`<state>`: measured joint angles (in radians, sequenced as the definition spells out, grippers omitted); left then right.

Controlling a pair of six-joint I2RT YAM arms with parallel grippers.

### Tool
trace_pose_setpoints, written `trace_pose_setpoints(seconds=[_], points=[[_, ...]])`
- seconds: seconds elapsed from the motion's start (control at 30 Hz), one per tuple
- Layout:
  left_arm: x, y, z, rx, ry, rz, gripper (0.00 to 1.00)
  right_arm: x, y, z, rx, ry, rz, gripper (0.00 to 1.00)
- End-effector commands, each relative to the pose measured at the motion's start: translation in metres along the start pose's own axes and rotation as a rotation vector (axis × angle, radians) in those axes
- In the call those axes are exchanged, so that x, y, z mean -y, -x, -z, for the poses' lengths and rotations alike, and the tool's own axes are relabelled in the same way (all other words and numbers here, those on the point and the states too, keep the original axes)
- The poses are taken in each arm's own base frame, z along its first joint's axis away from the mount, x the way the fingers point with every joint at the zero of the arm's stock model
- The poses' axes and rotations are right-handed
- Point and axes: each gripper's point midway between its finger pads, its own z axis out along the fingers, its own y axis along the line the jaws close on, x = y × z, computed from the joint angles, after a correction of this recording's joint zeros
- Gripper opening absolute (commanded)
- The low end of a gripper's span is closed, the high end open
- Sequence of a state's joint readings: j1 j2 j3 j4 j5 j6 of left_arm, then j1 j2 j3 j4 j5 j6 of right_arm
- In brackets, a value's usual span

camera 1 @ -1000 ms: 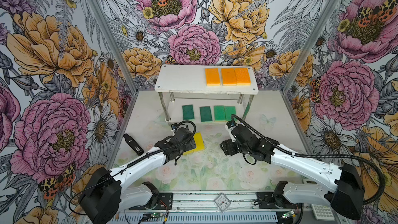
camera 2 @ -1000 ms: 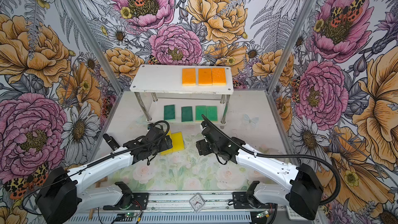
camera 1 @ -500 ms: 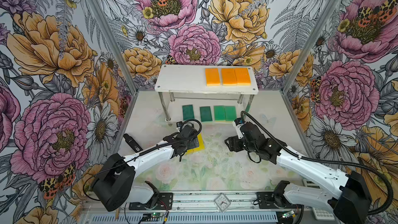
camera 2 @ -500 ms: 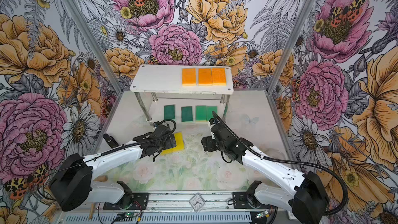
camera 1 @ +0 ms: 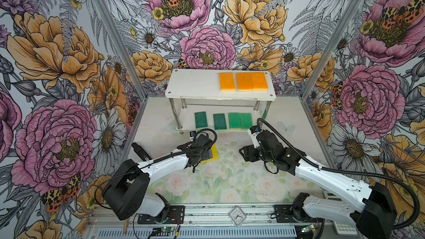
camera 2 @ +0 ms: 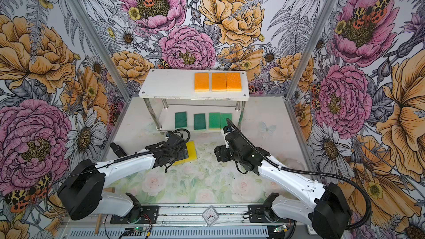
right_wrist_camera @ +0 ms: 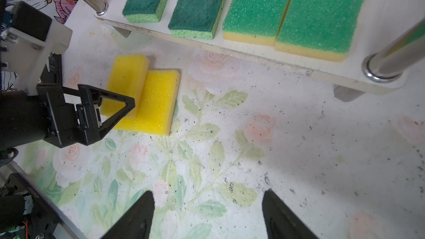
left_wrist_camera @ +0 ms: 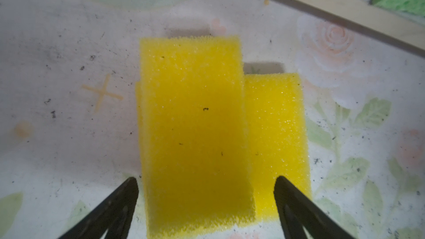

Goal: Place and organize the cleaning sponges onto the shelf
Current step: 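Lower the left gripper and close it on the top yellow sponge, then lift the yellow sponge with the left gripper up to the top shelf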

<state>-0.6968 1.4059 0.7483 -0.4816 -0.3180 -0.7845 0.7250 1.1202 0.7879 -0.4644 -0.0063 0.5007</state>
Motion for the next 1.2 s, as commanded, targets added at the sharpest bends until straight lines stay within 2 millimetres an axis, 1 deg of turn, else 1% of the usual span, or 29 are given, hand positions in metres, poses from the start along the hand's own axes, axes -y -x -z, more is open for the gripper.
trace_pose_setpoints(seconds=[0.0,0.1,0.37,0.47,0.6,0.87,1.03,1.17], points=[[0.001,0.004,-0.002,0.025,0.013,-0.008,0.89,-0.002,0.006,0.002,0.032,0.021,-0.02,0.76],[0.001,0.002,-0.004,0.017,0.017,-0.012,0.83,-0.001,0.006,0.001,0.032,0.018,-0.023,0.76],[0.001,-0.002,-0.008,0.006,0.028,-0.019,0.8,-0.001,0.007,0.001,0.035,0.018,-0.027,0.76],[0.001,-0.002,-0.007,0.011,0.029,-0.021,0.75,-0.001,0.006,0.001,0.034,0.016,-0.03,0.76],[0.003,0.001,-0.003,0.028,0.022,-0.021,0.66,-0.001,0.006,0.001,0.036,0.015,-0.034,0.76],[0.005,0.004,0.003,0.053,0.013,-0.031,0.54,0.0,0.004,0.001,0.035,0.016,-0.045,0.76],[0.009,0.008,0.013,0.076,-0.016,-0.038,0.52,0.001,0.003,0.001,0.034,0.012,-0.048,0.76],[0.016,0.012,0.027,0.086,-0.067,-0.039,0.52,0.002,0.003,0.0,0.033,0.011,-0.053,0.76]])
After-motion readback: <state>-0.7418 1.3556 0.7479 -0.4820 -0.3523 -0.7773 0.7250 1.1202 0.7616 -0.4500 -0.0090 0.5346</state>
